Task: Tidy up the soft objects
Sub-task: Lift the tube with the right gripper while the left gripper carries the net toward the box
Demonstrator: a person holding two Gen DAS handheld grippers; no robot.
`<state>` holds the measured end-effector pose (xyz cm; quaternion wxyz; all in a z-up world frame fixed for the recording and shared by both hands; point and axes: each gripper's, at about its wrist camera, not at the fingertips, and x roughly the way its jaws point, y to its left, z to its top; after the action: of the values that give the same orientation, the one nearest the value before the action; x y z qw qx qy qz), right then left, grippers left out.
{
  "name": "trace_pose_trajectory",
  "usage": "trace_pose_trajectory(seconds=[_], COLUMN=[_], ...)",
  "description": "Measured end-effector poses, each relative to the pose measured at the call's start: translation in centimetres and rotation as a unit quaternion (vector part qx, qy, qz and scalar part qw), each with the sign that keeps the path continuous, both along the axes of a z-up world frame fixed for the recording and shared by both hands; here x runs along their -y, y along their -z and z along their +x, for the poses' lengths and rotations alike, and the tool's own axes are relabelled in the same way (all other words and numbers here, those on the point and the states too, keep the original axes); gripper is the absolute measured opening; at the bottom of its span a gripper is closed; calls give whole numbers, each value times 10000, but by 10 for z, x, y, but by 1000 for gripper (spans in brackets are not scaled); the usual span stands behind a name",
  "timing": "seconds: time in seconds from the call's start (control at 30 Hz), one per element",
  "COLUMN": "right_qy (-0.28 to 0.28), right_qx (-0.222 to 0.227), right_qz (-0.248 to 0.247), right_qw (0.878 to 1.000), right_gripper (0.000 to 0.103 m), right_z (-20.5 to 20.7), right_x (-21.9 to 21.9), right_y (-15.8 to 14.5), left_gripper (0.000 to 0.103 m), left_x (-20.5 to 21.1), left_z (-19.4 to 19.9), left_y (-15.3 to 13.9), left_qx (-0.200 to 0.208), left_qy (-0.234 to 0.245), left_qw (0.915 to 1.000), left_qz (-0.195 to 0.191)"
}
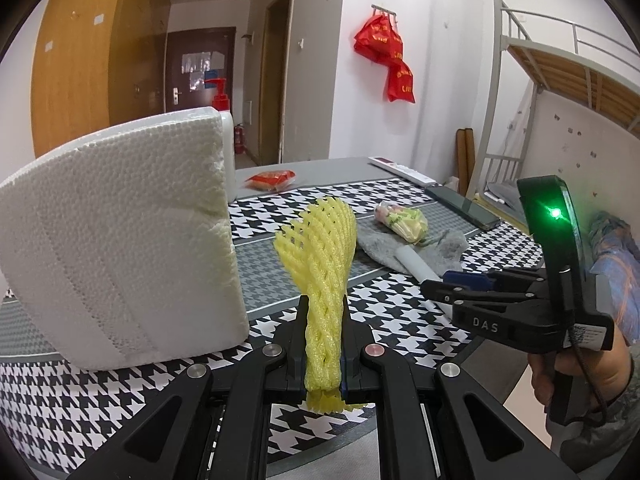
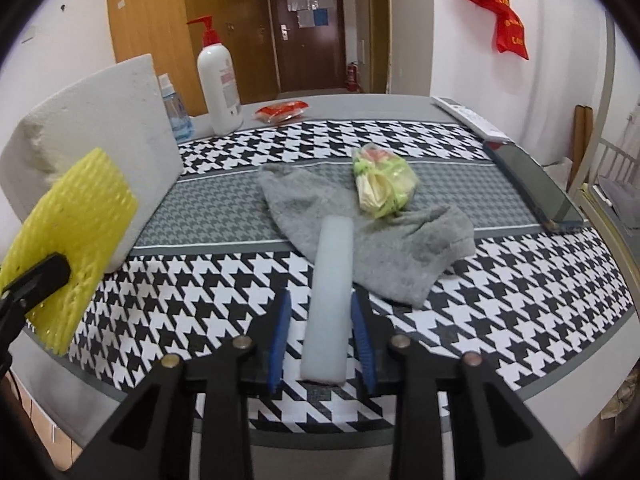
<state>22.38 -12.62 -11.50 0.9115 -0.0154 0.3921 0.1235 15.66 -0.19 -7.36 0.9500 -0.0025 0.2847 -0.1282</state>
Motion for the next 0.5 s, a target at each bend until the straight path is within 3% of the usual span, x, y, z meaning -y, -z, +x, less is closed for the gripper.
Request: trace_pose_trajectory(seconds=[0.37,0.43,0.5], right_qy=[211,274,256], right_qx=[-96,-79,-80], right_qz=[-298,-392,-341], right_qw=[9993,9988,9991], right_gripper=[35,18,15], right_z=[5,4,4], right_x=[-11,-12,-10], right_y=[5,5,4], left_gripper=[11,11,11], left_x=[-5,-6,-7], left_z=[2,2,1], left_y=[2,2,1], left_qx=[22,50,83], left_qy=[212,244,263], left_qw=[9997,9996,9996], left_qz=[-81,-100,-97])
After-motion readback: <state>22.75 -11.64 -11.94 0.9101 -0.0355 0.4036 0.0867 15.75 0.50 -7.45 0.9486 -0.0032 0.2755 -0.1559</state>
